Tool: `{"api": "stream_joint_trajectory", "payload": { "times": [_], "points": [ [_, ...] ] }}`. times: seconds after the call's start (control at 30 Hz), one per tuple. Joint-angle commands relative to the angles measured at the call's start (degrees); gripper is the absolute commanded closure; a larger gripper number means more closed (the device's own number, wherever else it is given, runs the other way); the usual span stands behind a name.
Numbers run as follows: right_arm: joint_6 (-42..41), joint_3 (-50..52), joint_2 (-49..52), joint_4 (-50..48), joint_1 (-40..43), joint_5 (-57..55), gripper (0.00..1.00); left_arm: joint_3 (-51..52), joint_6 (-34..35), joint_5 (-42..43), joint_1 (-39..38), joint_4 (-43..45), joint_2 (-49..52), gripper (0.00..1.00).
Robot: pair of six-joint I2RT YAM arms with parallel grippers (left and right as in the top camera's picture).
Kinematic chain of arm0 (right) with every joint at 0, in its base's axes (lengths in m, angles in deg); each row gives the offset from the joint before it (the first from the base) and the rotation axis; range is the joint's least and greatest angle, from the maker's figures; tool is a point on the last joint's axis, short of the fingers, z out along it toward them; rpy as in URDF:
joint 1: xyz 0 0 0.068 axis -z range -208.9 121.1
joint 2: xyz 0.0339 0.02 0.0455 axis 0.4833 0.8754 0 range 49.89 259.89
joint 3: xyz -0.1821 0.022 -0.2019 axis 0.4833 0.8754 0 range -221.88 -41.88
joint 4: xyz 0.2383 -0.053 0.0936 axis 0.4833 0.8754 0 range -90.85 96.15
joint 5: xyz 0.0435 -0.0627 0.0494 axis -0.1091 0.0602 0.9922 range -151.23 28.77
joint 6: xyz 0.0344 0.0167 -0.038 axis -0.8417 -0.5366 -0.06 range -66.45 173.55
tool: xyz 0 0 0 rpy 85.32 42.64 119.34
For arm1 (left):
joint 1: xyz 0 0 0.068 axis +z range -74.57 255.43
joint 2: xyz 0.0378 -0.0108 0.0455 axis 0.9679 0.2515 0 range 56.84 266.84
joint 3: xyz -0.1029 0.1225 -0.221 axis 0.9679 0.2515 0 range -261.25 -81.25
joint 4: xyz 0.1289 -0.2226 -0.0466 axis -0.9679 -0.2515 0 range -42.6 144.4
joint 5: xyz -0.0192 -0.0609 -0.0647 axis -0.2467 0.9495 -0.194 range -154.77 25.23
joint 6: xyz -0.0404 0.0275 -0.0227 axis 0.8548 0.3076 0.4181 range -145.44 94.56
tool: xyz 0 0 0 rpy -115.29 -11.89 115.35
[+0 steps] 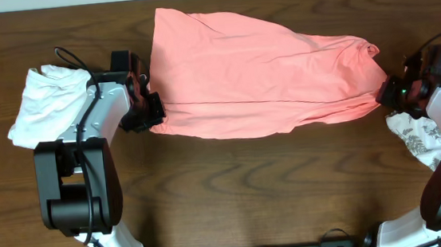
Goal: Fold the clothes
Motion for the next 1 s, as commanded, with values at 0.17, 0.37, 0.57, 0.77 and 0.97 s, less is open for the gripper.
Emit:
{"api": "stream_joint_trajectory", "payload": {
  "times": [0.17, 0.37, 0.57, 0.77, 0.97],
  "points": [
    [0.90, 0.35, -0.76, 0.00, 0.37, 0.42, 0.99, -0.15, -0.52, 0.15, 0.02, -0.39, 0.00, 0.89],
    [0.90, 0.35, -0.76, 0.00, 0.37, 0.42, 0.99, -0.17, -0.55, 0.13, 0.04, -0.37, -0.22, 0.94],
    [0.90, 0.35, -0.76, -0.02, 0.37, 0.39, 0.99, -0.37, -0.57, 0.11, 0.04, -1.22, -3.65, 0.94],
    [0.92, 0.35, -0.76, -0.07, 0.37, 0.37, 0.99, -0.37, -0.52, -4.22, 0.04, -4.33, -13.33, 0.94],
    [0.90, 0.35, -0.76, -0.07, 0.37, 0.00, 0.99, -0.37, -0.52, -12.57, 0.15, -5.79, -20.55, 0.94]
  ]
}}
